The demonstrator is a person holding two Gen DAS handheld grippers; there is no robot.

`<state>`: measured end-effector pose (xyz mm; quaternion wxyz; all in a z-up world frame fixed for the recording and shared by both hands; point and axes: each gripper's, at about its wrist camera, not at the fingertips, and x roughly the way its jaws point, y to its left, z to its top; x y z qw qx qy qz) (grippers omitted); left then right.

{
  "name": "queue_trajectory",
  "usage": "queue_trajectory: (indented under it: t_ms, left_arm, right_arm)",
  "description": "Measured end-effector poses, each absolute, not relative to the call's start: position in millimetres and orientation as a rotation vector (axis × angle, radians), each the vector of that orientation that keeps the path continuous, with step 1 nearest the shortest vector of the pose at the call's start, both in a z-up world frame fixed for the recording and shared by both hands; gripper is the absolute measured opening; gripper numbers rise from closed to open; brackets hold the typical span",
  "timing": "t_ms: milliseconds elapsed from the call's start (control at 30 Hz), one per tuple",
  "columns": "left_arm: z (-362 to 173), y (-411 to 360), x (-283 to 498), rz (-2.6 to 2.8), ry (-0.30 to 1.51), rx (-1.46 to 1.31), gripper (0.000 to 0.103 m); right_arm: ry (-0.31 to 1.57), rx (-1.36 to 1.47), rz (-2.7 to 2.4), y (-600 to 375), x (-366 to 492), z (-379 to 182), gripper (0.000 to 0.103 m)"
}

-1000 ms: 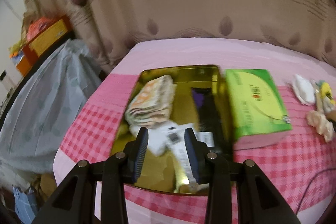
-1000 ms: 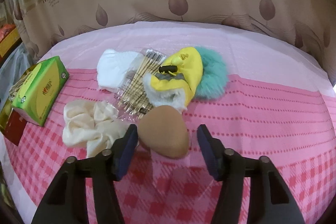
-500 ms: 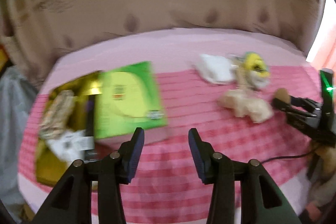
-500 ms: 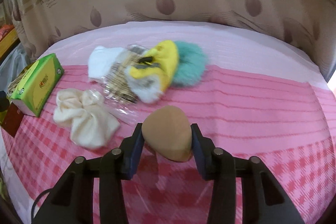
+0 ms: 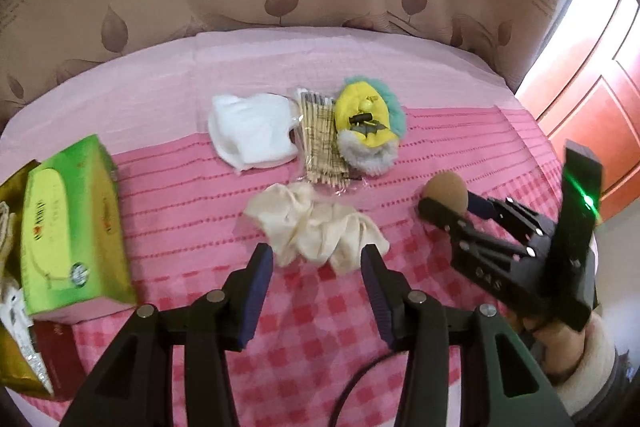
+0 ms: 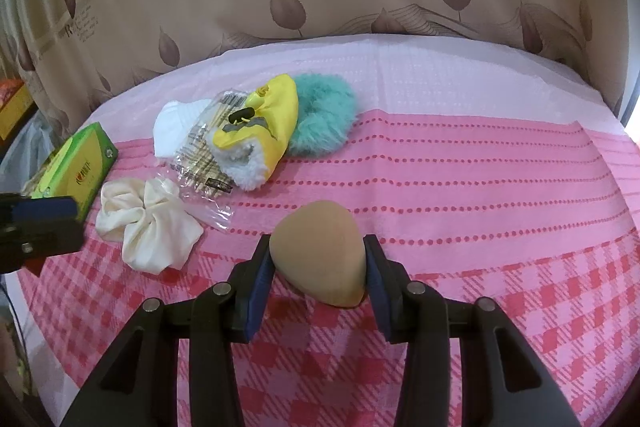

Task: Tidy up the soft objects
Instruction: 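Grasp the cream scrunchie with the left tool while the right tool holds the sponge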

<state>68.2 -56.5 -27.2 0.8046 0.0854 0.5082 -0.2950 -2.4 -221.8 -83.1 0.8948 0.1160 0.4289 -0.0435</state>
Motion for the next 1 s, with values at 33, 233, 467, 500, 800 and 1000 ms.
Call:
queue_trajectory:
  t_ms: [33, 233, 467, 500, 800, 1000]
  left_arm:
    - [-30.8, -58.8, 72.1, -0.63, 1.092, 0.18, 0.047]
    - [-52.7, -66.9, 92.1, -0.569, 1.13, 0.184, 0.047]
    - [-66.5, -73.6, 97.8, -0.598, 1.16, 0.122, 0.015]
    - [-66.7, -74.1, 96.7, -0.606, 1.166, 0.123, 0.011]
    - [-52.4, -64.6, 86.5, -0.597, 1.129, 0.165, 0.007]
    - [-32.3, -54.4, 80.6, -0.591, 1.089, 0.183, 0.007]
  right_arm:
    - [0.89, 0.243, -0.088, -223.0, -1.5, -83.2, 0.04]
    - [0.893, 0.265, -0.078, -226.8, -1.7, -84.9, 0.041]
    - [0.893, 0.27, -0.075, -226.5, -1.4, -85.1, 0.042]
    - [0.893, 0.271, -0.074, -226.4, -0.6, -85.3, 0.042]
    - [0.896, 0.263, -0.073, -224.7, -0.6, -85.5, 0.043]
    - [0.896, 0.262, -0.074, -224.2, -0.6, -85.6, 0.043]
